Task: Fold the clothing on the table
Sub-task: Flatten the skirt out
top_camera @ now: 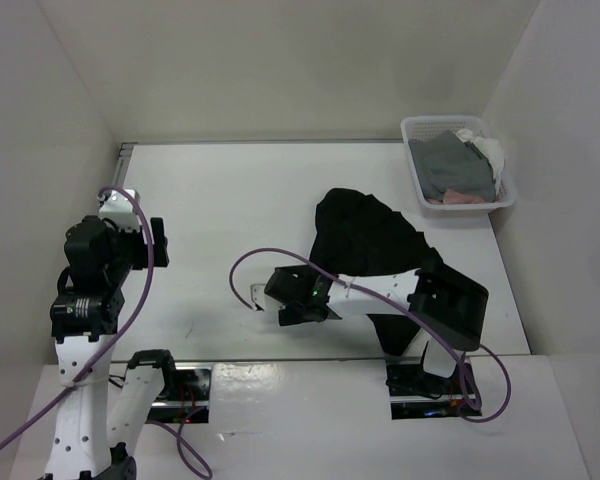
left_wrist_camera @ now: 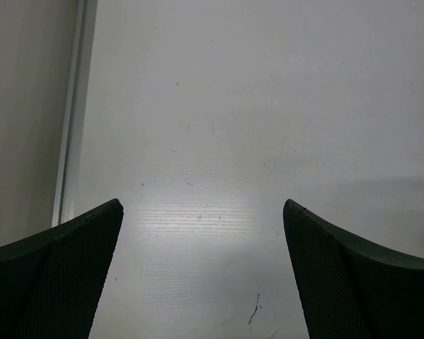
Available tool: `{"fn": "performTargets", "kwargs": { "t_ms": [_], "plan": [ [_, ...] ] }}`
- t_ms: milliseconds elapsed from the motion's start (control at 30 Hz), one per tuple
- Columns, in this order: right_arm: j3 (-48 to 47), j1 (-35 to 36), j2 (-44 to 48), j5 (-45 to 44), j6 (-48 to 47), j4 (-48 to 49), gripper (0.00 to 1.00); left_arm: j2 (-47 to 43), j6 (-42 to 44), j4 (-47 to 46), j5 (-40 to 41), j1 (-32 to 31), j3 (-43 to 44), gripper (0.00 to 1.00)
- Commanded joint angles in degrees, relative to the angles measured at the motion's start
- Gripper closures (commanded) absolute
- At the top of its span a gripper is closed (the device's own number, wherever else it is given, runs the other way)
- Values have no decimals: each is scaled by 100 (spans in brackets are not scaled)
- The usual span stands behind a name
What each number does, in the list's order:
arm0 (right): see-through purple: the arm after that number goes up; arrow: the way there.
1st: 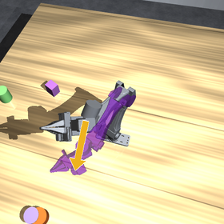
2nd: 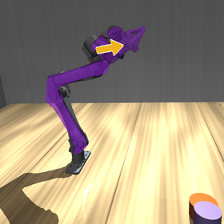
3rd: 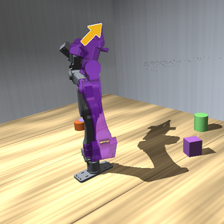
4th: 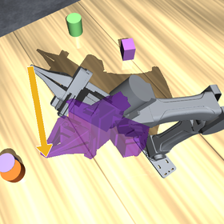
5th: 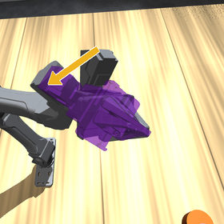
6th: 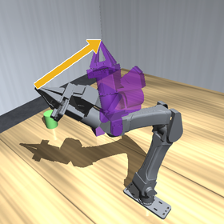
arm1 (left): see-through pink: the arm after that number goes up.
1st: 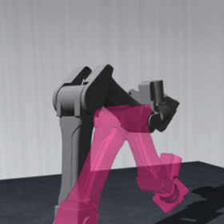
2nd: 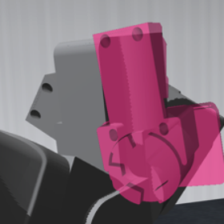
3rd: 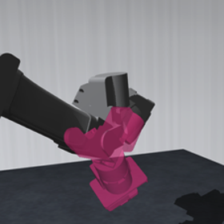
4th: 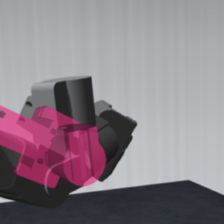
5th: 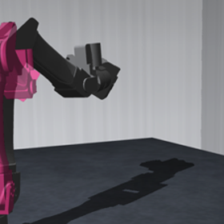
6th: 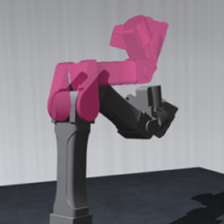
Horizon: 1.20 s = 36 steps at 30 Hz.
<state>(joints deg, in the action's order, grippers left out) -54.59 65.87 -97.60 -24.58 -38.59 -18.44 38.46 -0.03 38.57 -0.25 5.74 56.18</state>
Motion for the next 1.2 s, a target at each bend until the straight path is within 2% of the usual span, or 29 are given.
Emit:
{"fn": "performTargets", "kwargs": {
  "t_ms": [0,167,367,733,967,1167],
  "plan": [
    [62,6,-84,-73,62,402,2,-49,65,-174,43,-11,-28,0],
    [62,-48,-84,-266,9,464,2,-49,65,-174,43,-11,-28,0],
    [220,-100,-145,-969,-227,736,2,-102,65,-174,43,-11,-28,0],
    [273,-267,-215,-1075,-228,798,2,-102,65,-174,43,-11,-28,0],
    [115,-320,-399,-1075,-228,850,16,-102,65,-174,43,-11,-28,0],
    [10,-320,-514,-1075,-175,798,39,-102,65,-227,43,-11,-28,0]
  ]
}}
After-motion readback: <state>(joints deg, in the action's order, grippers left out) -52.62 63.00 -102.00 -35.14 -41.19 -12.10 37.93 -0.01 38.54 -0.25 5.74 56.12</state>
